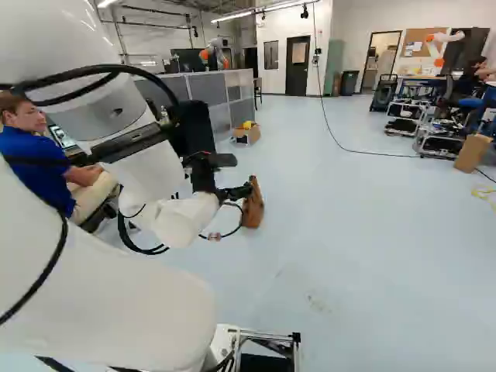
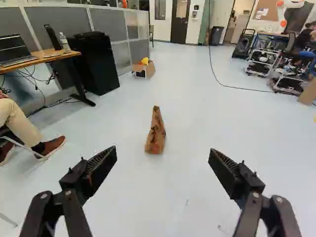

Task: Pick up the grocery bag from the ground

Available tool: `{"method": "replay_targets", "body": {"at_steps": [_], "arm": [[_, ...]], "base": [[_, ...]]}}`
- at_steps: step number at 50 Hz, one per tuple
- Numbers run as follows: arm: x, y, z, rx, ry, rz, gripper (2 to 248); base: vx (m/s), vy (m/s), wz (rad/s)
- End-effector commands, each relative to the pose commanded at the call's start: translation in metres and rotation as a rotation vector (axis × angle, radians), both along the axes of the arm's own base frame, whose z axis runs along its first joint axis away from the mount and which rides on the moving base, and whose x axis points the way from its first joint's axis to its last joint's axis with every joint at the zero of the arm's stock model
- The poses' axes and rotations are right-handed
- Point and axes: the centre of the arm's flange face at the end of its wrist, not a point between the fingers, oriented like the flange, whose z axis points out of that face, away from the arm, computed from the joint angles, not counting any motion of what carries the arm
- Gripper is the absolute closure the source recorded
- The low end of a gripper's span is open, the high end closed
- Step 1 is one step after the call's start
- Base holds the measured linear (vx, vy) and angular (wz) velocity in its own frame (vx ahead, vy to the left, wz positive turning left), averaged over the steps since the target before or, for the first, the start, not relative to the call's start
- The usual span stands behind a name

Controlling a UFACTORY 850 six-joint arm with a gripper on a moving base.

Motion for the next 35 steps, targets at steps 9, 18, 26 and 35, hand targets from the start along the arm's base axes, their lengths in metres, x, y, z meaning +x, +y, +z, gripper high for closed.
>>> {"method": "replay_targets", "body": {"at_steps": [9,18,26,35], "arm": [[0.0,0.0,0.0,0.0,0.0,0.0,3],[0.0,0.0,0.0,0.0,0.0,0.0,3],[0.0,0.0,0.0,0.0,0.0,0.0,3],[0.0,0.0,0.0,0.0,0.0,0.0,3]], "base": [[0.075,0.001,-0.012],[0.131,0.002,-0.011],[0.143,0.003,-0.01],[0.14,0.002,-0.009]]}}
